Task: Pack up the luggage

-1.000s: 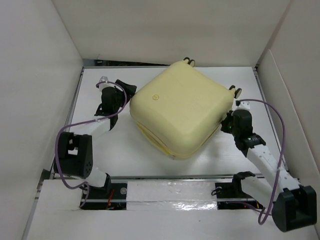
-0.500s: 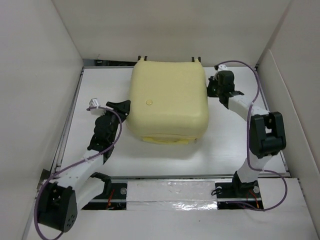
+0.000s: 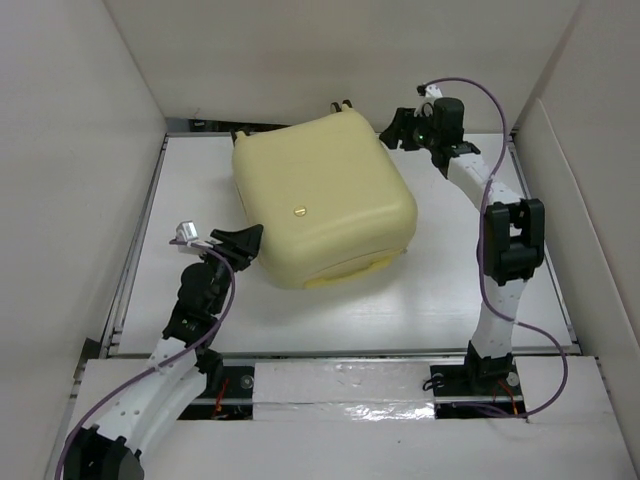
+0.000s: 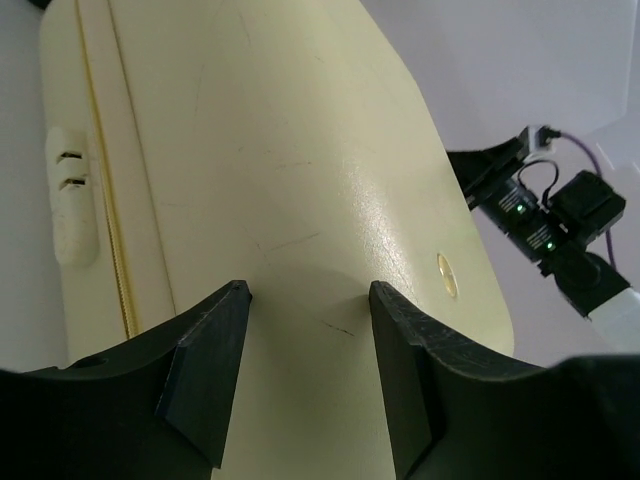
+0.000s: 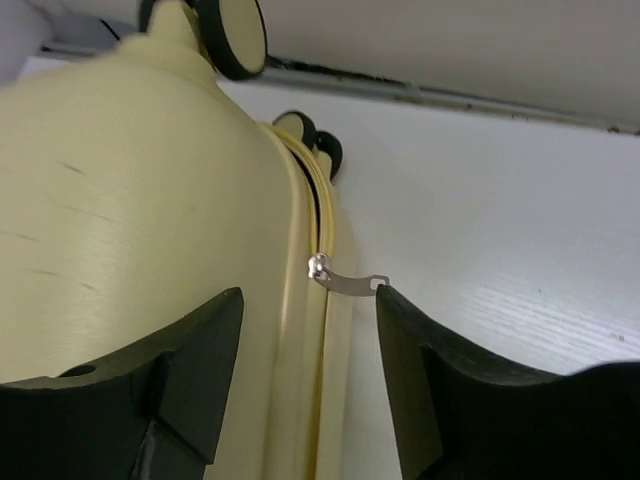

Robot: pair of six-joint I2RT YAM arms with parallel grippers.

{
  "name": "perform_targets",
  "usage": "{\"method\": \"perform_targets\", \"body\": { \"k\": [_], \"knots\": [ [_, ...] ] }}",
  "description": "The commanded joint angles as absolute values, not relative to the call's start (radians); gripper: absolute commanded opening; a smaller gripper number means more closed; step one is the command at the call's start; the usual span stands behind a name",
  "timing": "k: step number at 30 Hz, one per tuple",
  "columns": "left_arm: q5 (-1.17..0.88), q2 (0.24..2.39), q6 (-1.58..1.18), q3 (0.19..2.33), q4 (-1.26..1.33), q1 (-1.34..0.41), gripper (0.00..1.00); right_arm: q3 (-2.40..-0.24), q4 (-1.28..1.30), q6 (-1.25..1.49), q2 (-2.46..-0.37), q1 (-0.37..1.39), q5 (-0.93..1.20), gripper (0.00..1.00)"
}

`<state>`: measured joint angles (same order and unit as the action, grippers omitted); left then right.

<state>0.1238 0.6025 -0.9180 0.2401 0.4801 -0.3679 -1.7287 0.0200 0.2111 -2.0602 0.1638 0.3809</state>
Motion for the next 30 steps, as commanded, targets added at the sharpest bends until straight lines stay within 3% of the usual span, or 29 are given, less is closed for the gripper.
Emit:
{"method": "perform_targets", "body": {
  "k": [1, 5, 8, 9, 10, 12, 14, 17, 18, 19, 20, 22, 30],
  "knots": [
    [-0.009, 0.549, -0.876, 0.258, 0.312, -0.407, 0.49, -1.777, 0.016, 0.238, -1.985, 0.193, 0.600, 0.71],
    [-0.009, 0.485, -0.851, 0.333, 0.264, -0.407, 0.56, -1.602, -0.116, 0.276, -1.818, 0.100, 0.699, 0.80],
    [0.031, 0.434, -0.838, 0.348, 0.232, -0.407, 0.57, -1.314, -0.251, 0.288, -1.568, 0.042, 0.726, 0.78],
    [0.041, 0.419, -0.836, 0.350, 0.219, -0.407, 0.56, -1.227, -0.282, 0.291, -1.490, 0.041, 0.718, 0.67],
    [0.072, 0.414, -0.836, 0.348, 0.191, -0.407, 0.55, -1.135, -0.357, 0.298, -1.412, 0.041, 0.695, 0.29],
    [0.109, 0.410, -0.860, 0.334, 0.152, -0.407, 0.52, -0.845, -0.417, 0.278, -1.173, 0.095, 0.648, 0.00],
    [0.158, 0.402, -0.897, 0.296, 0.106, -0.407, 0.46, -0.588, -0.465, 0.255, -1.028, 0.180, 0.556, 0.00],
    [0.182, 0.385, -0.920, 0.276, 0.071, -0.407, 0.43, -0.373, -0.572, 0.261, -0.820, 0.224, 0.476, 0.00],
    [0.192, 0.377, -0.926, 0.276, 0.057, -0.407, 0.42, -0.288, -0.572, 0.265, -0.784, 0.224, 0.469, 0.06],
    [0.210, 0.373, -0.930, 0.273, 0.034, -0.407, 0.42, -0.260, -0.560, 0.264, -0.732, 0.209, 0.469, 0.28],
    [0.221, 0.368, -0.933, 0.267, 0.022, -0.407, 0.41, -0.236, -0.569, 0.267, -0.718, 0.209, 0.492, 0.37],
    [0.248, 0.362, -0.956, 0.262, -0.012, -0.397, 0.39, -0.193, -0.600, 0.273, -0.713, 0.199, 0.506, 0.46],
    [0.209, 0.432, -0.930, 0.265, -0.006, -0.397, 0.36, -0.190, -0.618, 0.236, -0.807, 0.170, 0.465, 0.43]
  ]
}}
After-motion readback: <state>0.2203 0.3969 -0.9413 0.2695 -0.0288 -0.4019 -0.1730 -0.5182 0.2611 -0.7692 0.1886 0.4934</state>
